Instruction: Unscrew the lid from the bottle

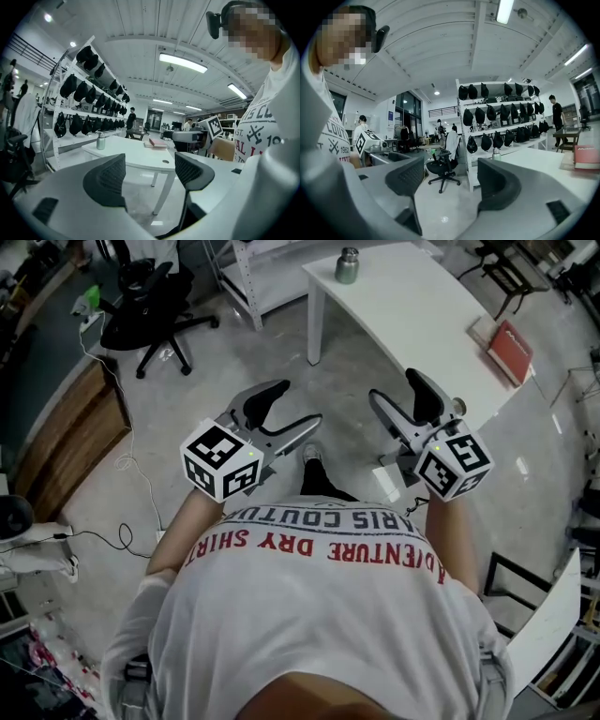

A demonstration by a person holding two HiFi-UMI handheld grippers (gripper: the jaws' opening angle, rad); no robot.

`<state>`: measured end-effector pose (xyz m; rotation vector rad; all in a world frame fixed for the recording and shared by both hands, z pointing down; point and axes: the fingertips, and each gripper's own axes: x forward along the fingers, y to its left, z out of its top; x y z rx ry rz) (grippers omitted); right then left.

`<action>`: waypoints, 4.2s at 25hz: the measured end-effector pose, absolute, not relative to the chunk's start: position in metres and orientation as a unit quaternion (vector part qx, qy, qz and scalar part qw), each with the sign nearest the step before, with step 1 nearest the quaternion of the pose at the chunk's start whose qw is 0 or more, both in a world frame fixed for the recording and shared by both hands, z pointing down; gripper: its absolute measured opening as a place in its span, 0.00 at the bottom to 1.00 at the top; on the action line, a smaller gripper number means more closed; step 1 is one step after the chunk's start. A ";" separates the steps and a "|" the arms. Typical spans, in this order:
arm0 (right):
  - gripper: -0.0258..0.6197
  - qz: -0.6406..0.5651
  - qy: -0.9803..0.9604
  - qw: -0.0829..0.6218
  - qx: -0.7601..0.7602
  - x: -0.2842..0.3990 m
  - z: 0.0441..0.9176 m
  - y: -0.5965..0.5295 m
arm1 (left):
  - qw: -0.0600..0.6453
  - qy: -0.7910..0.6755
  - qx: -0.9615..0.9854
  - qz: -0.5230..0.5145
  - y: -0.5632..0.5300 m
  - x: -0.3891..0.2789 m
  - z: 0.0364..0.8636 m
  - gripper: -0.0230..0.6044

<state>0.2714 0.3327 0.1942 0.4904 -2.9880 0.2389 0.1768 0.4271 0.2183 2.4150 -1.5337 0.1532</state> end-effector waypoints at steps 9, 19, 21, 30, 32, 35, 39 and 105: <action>0.56 0.107 -0.979 0.072 0.157 0.200 0.221 0.202 | 0.163 -0.525 0.832 0.070 0.291 0.109 0.243 0.59; 0.56 0.128 -0.977 0.094 0.146 0.159 0.254 0.087 | 0.179 -0.505 0.840 0.092 0.149 0.069 0.282 0.60; 0.56 0.132 -0.975 0.101 0.149 0.148 0.255 0.075 | 0.179 -0.506 0.838 0.099 0.130 0.055 0.286 0.60; 0.56 0.131 -0.971 0.105 0.169 0.134 0.265 0.046 | 0.155 -0.496 0.841 0.151 0.072 0.039 0.322 0.62; 0.56 0.130 -0.971 0.103 0.172 0.129 0.268 0.038 | 0.150 -0.494 0.841 0.159 0.057 0.034 0.330 0.62; 0.56 0.131 -0.970 0.102 0.177 0.122 0.272 0.026 | 0.149 -0.491 0.841 0.170 0.033 0.027 0.342 0.62; 0.56 0.142 -0.966 0.098 0.193 0.116 0.274 0.002 | 0.158 -0.489 0.841 0.172 -0.004 0.017 0.356 0.62; 0.46 0.078 -0.970 0.165 0.161 -0.022 0.351 -0.126 | 0.148 -0.400 0.880 0.209 -0.126 0.006 0.429 0.62</action>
